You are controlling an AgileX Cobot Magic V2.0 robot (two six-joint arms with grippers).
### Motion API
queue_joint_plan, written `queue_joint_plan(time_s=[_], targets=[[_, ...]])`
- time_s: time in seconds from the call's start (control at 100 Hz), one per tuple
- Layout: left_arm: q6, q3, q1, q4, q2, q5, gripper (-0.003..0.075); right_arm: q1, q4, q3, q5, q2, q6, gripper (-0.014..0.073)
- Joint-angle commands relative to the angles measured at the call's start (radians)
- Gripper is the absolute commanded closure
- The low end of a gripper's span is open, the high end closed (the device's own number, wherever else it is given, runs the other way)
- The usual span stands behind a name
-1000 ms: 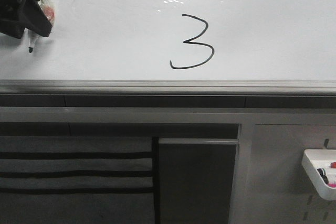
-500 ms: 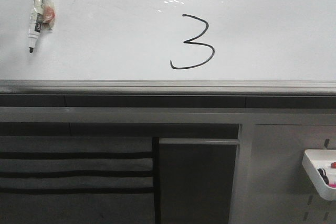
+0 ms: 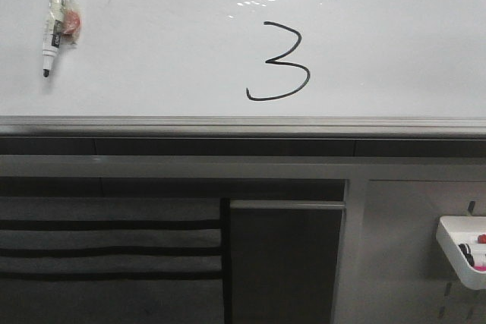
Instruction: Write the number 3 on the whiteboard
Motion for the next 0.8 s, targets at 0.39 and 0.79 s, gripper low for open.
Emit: queue_joint_plan(time_s=[0.39,0.79], targets=[[-0.013,0.047,-0.007,-0.023,-0.056,-0.105,0.0343,-0.007,0.000,0.044,-0.094,-0.057,0.011,0.0668],[-0.013,0.059,-0.005,0.095,-0.111,-0.154,0.0393,-0.007,0.000,0.044,-0.094,-0.057,0.011,0.0668]])
